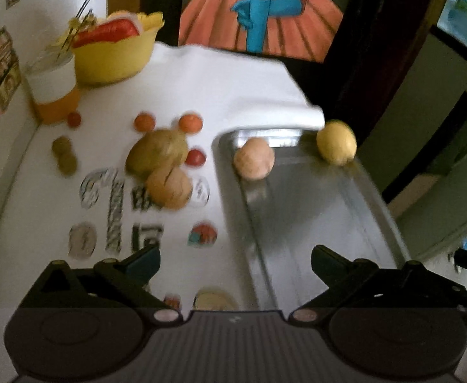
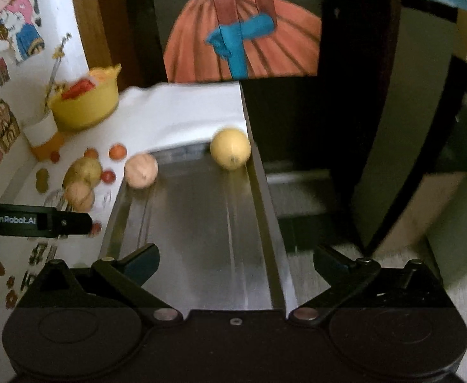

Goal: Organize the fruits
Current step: 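Lift both tools away from the tray back over the fruits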

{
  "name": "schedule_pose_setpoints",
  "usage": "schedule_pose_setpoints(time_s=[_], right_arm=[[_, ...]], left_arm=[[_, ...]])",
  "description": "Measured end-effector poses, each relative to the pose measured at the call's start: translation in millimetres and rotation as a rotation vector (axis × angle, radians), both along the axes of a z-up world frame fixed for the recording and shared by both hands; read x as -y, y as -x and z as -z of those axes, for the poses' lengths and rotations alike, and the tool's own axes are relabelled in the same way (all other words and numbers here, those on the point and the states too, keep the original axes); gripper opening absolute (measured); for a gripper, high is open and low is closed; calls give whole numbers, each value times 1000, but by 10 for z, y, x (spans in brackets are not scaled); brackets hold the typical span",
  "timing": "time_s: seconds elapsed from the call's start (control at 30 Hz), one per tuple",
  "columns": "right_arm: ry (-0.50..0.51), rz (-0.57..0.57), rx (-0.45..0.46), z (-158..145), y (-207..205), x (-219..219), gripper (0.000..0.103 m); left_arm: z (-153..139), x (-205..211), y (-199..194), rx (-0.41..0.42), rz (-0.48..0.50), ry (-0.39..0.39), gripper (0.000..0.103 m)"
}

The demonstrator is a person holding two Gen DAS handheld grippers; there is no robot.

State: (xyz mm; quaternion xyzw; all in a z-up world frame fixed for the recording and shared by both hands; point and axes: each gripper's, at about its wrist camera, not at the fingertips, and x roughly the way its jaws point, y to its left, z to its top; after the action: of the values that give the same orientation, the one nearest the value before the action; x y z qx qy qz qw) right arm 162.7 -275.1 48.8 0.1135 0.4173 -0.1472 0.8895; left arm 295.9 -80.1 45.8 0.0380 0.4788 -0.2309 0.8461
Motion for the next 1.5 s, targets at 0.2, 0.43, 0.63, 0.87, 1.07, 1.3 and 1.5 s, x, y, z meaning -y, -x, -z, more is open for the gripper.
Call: schedule_pose_setpoints(time_s=[0.2, 0.43, 0.63, 0.87, 1.07, 1.3, 1.5], right_arm=[[-126, 13, -188, 83, 185, -152, 102], [-257, 6, -365, 211, 252, -342, 102], [-339, -73, -428, 243, 120, -519, 102], [-356, -228, -429, 145, -201, -722, 102], [-348, -349, -414, 13, -490, -815, 102], [-341, -453, -370, -137, -852, -829, 102], [-354, -517, -319, -224, -1168, -793, 102]], left_arm=[[39, -116, 266, -64, 74, -112, 102], [132, -230, 483, -170, 122, -244, 102], [98, -352, 502, -214, 75, -277, 102], [15, -554, 386, -217, -45, -296, 102], [-116, -728, 247, -190, -203, -304, 102], [-258, -893, 157, -173, -364, -290, 102], [-326, -926, 77, -168, -462, -278, 102]])
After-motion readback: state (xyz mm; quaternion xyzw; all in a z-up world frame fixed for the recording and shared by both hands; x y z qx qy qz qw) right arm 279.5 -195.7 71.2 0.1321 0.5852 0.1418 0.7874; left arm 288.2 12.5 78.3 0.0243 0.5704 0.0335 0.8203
